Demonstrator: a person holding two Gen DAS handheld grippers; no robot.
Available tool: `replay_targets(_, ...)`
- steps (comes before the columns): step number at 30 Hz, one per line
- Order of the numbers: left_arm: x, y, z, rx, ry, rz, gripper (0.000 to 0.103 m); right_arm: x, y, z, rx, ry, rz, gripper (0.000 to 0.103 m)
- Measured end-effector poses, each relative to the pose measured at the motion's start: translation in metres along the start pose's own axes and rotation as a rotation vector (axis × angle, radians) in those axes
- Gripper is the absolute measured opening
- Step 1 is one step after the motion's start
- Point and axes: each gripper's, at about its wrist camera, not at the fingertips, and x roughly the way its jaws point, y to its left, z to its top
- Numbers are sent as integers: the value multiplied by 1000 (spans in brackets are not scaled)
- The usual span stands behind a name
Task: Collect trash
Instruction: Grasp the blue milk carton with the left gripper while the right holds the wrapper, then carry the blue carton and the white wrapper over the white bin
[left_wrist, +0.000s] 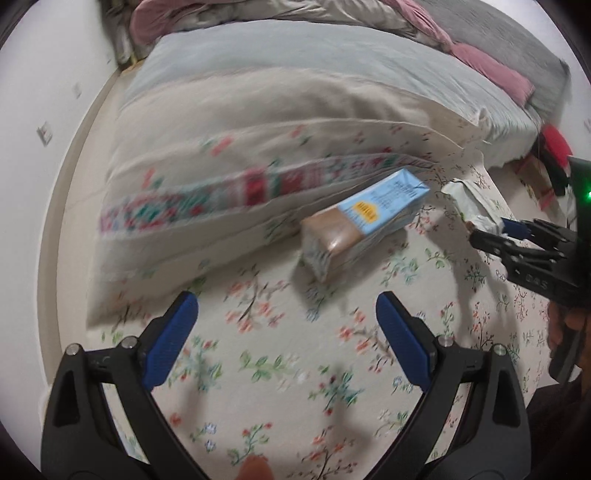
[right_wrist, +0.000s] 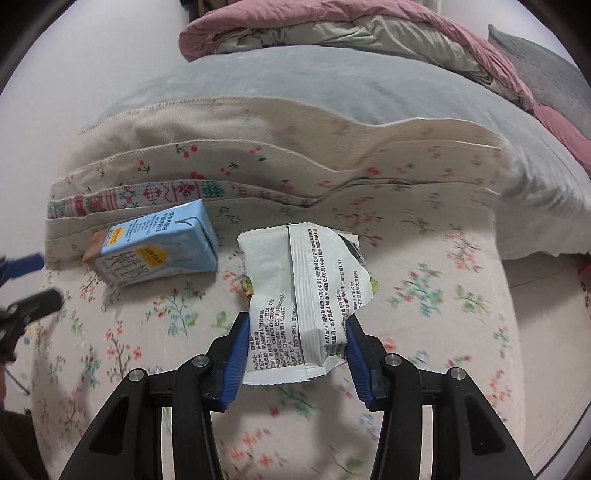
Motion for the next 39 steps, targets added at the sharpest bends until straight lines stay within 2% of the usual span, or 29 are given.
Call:
replay_targets(7,10,-29,34,97,-28,-27,95,-20,-18,-22,37,4,-4,50)
replay_targets(9,17,-38,39,133,-20,-37,92,-20,-14,-13,41,-1,-2,50)
replay_targets(12,29,-50,45,189,4,-29,88,-36,-32,-22,49,-14,2,50)
replay_targets(14,39,-53,48,201,29,-15,82,-35,-42,-29,52,-21,1,50)
replay_targets(21,55,-54,46,170,85,-6,66,-40,-53,-35,61,-20,-1,50)
replay_targets(23,54,-52,42,149,99,-28,52,-40,-54,-38,64,-17,4,50)
replay_targets(26,51,-52,34,118,96,-47,47,-40,-54,-41,67,-13,13,50)
replay_targets(31,37,-55,17,101,76,-35,41,-46,-47,-45,47,-20,19,50)
replay_targets(39,3,-47,-12,55,49,-40,41,-54,-27,-53,25,-19,35,50)
